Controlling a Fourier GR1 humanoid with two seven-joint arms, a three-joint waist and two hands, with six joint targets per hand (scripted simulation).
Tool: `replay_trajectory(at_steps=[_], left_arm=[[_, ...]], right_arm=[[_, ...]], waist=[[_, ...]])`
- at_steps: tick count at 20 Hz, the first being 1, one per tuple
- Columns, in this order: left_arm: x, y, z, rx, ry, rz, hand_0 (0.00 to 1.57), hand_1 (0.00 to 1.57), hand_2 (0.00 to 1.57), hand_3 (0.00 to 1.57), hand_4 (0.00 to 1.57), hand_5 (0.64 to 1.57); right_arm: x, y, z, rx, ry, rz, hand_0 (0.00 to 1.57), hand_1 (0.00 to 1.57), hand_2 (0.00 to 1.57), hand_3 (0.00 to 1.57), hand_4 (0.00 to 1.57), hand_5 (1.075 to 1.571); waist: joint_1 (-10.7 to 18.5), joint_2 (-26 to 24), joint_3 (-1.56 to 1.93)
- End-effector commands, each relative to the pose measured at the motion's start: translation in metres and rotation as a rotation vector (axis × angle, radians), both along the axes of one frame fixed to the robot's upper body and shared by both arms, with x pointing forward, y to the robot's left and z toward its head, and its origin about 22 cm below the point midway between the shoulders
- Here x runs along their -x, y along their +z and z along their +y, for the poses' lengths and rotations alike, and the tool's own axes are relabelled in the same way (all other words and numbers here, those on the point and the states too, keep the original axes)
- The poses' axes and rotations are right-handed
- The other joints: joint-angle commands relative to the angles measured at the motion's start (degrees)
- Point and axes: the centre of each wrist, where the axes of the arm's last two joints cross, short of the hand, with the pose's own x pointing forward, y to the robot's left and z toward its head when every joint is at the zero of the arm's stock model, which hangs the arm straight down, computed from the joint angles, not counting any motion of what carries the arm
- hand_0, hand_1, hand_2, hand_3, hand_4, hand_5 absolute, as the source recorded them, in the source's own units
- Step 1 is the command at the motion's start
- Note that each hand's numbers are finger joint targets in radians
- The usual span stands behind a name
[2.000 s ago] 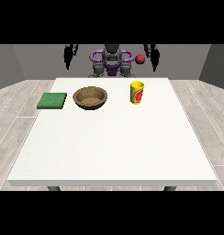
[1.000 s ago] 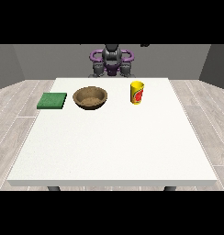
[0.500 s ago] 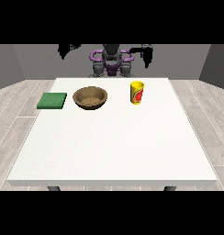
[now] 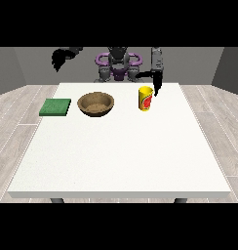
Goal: Pick the cup and pour the ball into the bowl, then pick the bowl and place it on the pad
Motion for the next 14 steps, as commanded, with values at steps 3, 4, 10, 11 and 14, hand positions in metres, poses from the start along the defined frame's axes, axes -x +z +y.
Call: replay_trajectory(at_steps=[3,4,10,11,14], left_arm=[[-0.011,-0.044,0.004,-0.012,-0.021,0.079,0.0,0.0,0.0,0.0,0.02,1.441],[-0.023,-0.031,0.0,0.0,-0.026,0.052,0.0,0.0,0.0,0.0,0.11,1.436],[-0.03,-0.055,0.017,0.002,0.0,0.057,0.0,0.0,0.0,0.0,0.19,1.423],[-0.039,-0.046,0.005,-0.007,0.002,0.017,0.0,0.0,0.0,0.0,0.18,1.423],[-0.033,-0.072,0.022,-0.01,0.046,0.058,0.0,0.0,0.0,0.0,0.36,1.464]], right_arm=[[-0.003,-0.018,-0.02,-0.012,-0.021,0.06,0.0,0.0,0.0,0.0,0.66,1.56],[-0.01,-0.022,-0.023,-0.013,-0.044,0.022,0.0,0.0,0.0,0.0,0.66,1.559],[-0.003,-0.042,-0.021,-0.006,-0.008,0.028,0.0,0.0,0.0,0.0,0.67,1.563],[-0.017,-0.025,-0.044,0.0,-0.025,-0.012,0.0,0.0,0.0,0.0,0.68,1.564],[-0.013,-0.017,-0.03,-0.005,0.006,0.011,0.0,0.0,0.0,0.0,0.67,1.564]], waist=[[0.67,-3.33,0.01],[0.59,-0.88,0.02],[-0.86,-0.77,0.01],[-1.01,1.81,0.01],[-1.72,0.0,-0.01]])
